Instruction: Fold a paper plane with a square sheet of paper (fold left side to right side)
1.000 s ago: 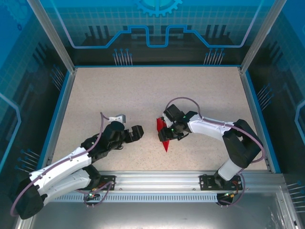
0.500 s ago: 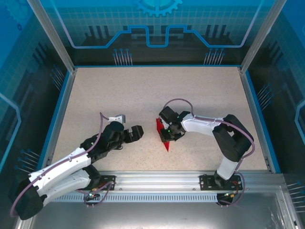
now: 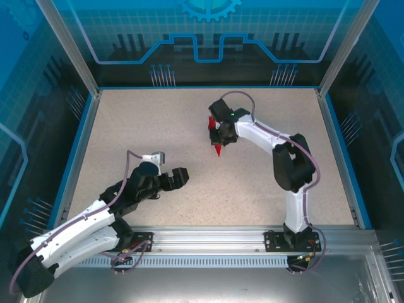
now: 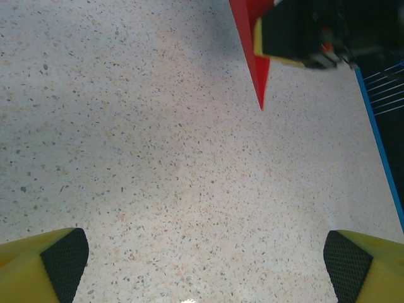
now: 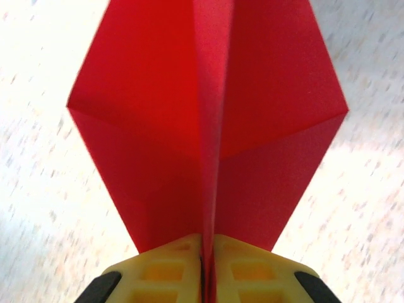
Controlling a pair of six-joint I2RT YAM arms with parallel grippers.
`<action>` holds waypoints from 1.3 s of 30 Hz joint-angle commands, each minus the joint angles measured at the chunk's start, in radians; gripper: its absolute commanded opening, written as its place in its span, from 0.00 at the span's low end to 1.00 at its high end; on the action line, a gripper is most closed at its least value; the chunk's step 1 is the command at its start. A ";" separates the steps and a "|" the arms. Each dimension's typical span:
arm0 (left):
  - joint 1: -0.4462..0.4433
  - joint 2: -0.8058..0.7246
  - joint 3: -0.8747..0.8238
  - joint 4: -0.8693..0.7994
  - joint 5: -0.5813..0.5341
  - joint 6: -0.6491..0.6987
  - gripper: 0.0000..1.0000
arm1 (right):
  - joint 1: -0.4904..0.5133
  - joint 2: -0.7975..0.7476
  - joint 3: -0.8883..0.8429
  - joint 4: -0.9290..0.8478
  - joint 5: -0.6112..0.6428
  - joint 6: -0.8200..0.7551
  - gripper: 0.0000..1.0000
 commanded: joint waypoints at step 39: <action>0.138 -0.056 0.024 -0.141 0.083 -0.027 0.99 | 0.001 0.167 0.323 -0.257 0.148 -0.074 0.38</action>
